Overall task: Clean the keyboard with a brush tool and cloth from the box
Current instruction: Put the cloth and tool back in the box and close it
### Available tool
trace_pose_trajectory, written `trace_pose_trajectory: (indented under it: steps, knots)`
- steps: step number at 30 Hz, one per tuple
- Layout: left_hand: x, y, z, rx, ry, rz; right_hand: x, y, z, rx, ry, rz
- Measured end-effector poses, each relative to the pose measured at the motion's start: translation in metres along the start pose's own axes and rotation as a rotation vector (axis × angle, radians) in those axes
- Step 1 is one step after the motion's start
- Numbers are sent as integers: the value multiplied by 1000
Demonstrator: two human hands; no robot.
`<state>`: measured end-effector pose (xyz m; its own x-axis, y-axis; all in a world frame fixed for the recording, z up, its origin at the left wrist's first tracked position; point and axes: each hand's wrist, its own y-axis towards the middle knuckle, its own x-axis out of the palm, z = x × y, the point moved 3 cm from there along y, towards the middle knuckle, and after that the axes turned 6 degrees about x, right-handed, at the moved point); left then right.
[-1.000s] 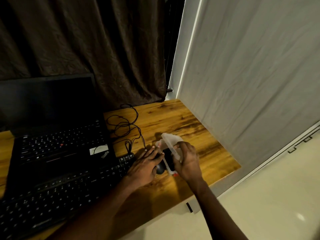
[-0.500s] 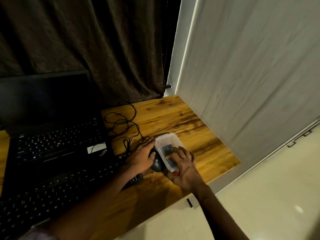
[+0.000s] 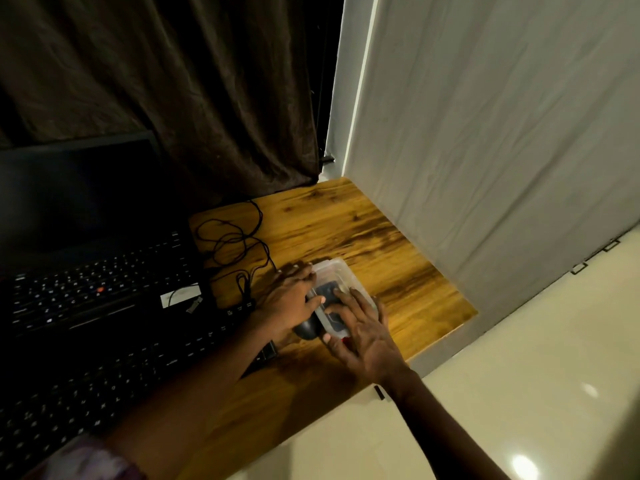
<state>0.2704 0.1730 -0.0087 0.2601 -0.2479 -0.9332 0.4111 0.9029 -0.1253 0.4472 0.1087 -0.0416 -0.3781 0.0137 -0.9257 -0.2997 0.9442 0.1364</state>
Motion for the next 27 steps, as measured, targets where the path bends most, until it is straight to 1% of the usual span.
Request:
trace_pose_trajectory:
  steps: [2, 4, 5, 6, 7, 8, 9, 10, 11, 12, 13, 14, 15, 16, 18, 20, 23, 25, 27]
  knots:
    - [-6, 2, 3, -8, 66, -9, -1, -1, -1, -23, 31, 18]
    - [-12, 3, 9, -48, 82, -27, 2, 1, 3, -15, 132, 13]
    - [-13, 5, 11, -77, 81, -43, 2, 3, 4, -3, 253, 22]
    - [-13, 6, 14, -109, 71, -67, -1, 5, 7, 29, 436, 50]
    - [-11, 7, 17, -149, 53, -79, -5, 7, 9, 102, 654, 112]
    - [-9, 9, 20, -179, 54, -81, -12, 5, 11, 216, 846, 206]
    - [-6, 11, 22, -195, 76, -83, -16, 1, 14, 351, 979, 323]
    - [-4, 12, 25, -199, 98, -86, -18, -6, 15, 476, 1029, 447]
    - [-1, 14, 27, -205, 94, -88, -19, -14, 14, 586, 1018, 549]
    - [1, 15, 27, -217, 77, -99, -16, -22, 12, 675, 1017, 599]
    - [2, 16, 29, -231, 62, -117, -10, -28, 10, 769, 1039, 606]
    - [2, 17, 30, -246, 54, -127, -2, -32, 8, 864, 1081, 574]
    - [3, 18, 32, -258, 51, -133, 5, -36, 8, 952, 1112, 518]
    - [4, 19, 33, -268, 51, -135, 11, -38, 9, 995, 1125, 456]
    - [4, 21, 34, -281, 48, -132, 16, -37, 10, 1002, 1121, 334]
    - [4, 21, 35, -300, 43, -142, 16, -35, 11, 1007, 1163, 259]
    - [1, 20, 41, -307, 32, -164, 10, -38, 16, 1020, 1204, 248]
    - [1, 20, 42, -309, 5, -164, 2, -40, 15, 959, 1229, 273]
    - [3, 20, 41, -310, -19, -156, -2, -40, 12, 857, 1232, 292]
